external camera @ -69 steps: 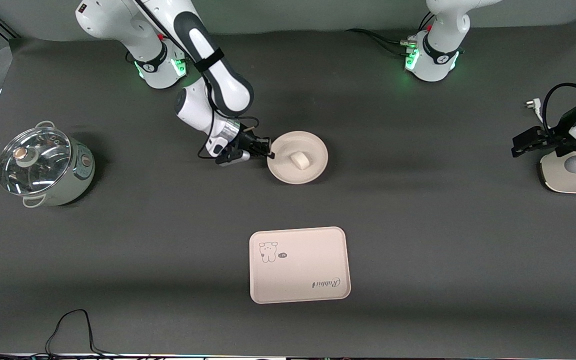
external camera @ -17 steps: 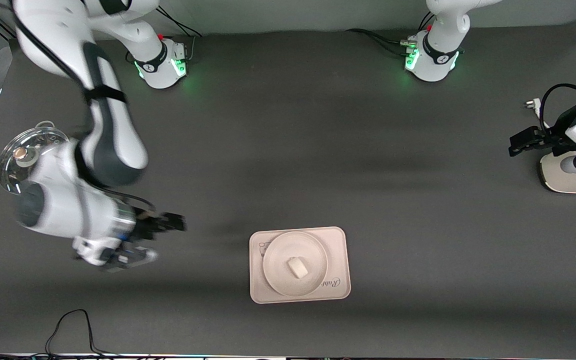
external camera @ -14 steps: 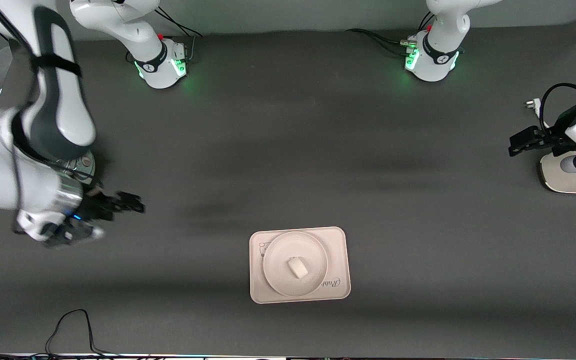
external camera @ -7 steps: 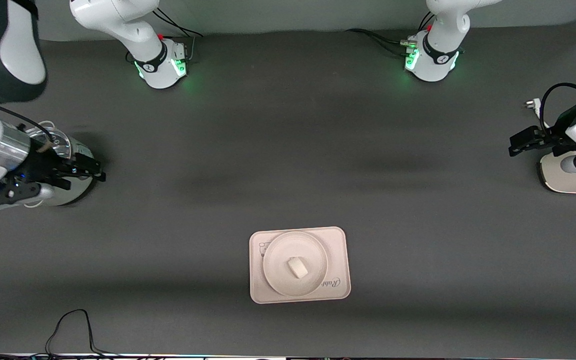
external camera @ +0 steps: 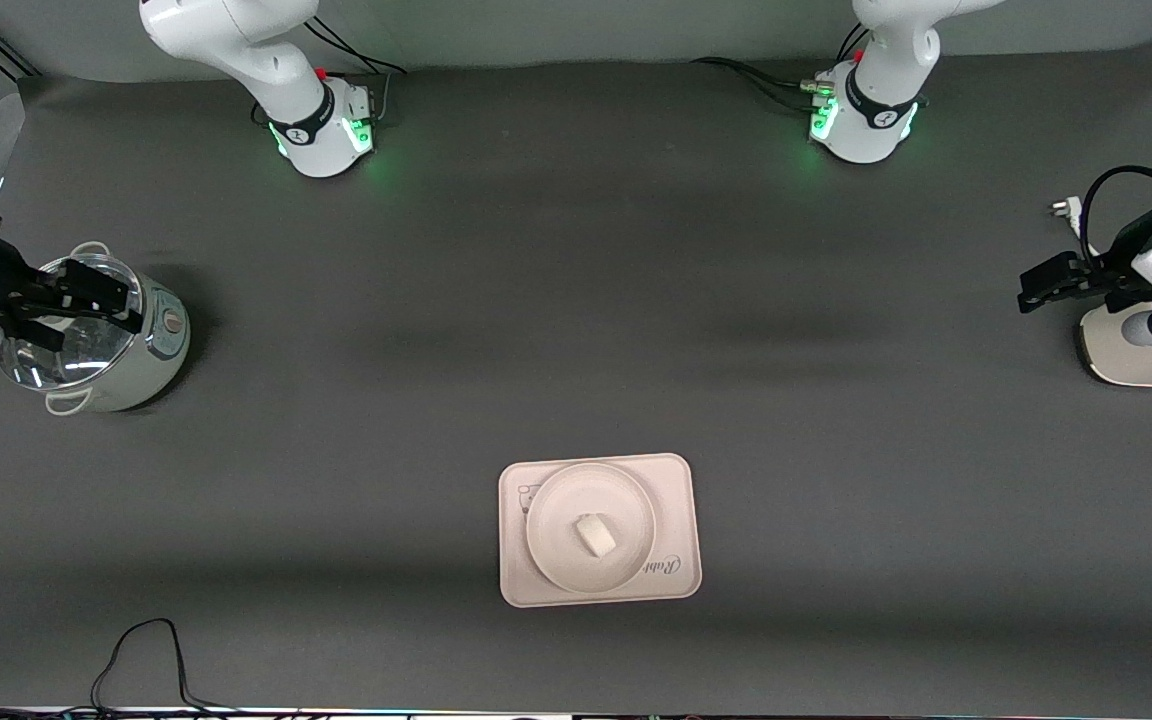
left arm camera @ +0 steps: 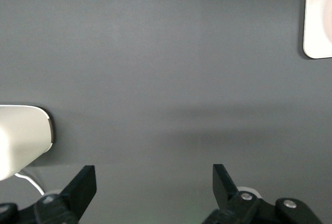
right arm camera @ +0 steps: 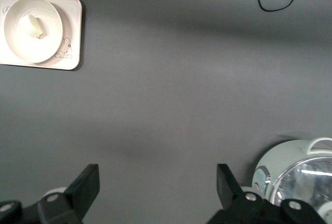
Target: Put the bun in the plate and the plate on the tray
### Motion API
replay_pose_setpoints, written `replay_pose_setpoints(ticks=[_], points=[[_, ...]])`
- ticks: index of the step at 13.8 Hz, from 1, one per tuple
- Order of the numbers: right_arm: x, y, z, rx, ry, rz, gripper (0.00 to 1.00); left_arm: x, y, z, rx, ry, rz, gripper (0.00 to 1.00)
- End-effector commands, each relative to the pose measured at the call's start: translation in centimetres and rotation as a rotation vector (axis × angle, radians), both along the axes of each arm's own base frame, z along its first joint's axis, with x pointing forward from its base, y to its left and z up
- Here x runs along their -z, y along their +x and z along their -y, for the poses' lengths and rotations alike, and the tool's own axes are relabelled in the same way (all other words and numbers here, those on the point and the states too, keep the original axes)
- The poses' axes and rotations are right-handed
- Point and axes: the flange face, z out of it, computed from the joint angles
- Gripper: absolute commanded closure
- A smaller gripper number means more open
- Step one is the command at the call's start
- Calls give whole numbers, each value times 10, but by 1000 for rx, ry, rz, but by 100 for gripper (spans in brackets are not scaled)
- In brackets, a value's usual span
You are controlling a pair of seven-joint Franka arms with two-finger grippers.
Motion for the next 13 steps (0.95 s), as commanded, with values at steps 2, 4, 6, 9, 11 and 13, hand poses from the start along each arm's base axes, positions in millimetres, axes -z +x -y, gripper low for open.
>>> replay_pose_setpoints(ticks=[2, 4, 6, 9, 11, 13], points=[[-11, -13, -13, 18, -60, -16, 0, -10, -2, -2, -5, 1, -2, 0], [-7, -15, -27, 66, -70, -29, 0, -12, -1, -2, -3, 9, 4, 0], [4, -16, -24, 71, -66, -45, 0, -13, -1, -1, -1, 9, 5, 0], [16, -22, -25, 68, -68, -47, 0, -17, 0, 2, 5, 11, 15, 0], [17, -21, -22, 66, -66, -49, 0, -25, 0, 3, 9, 11, 31, 0], [21, -17, -20, 68, -66, -55, 0, -28, 1, 3, 16, 12, 38, 0]])
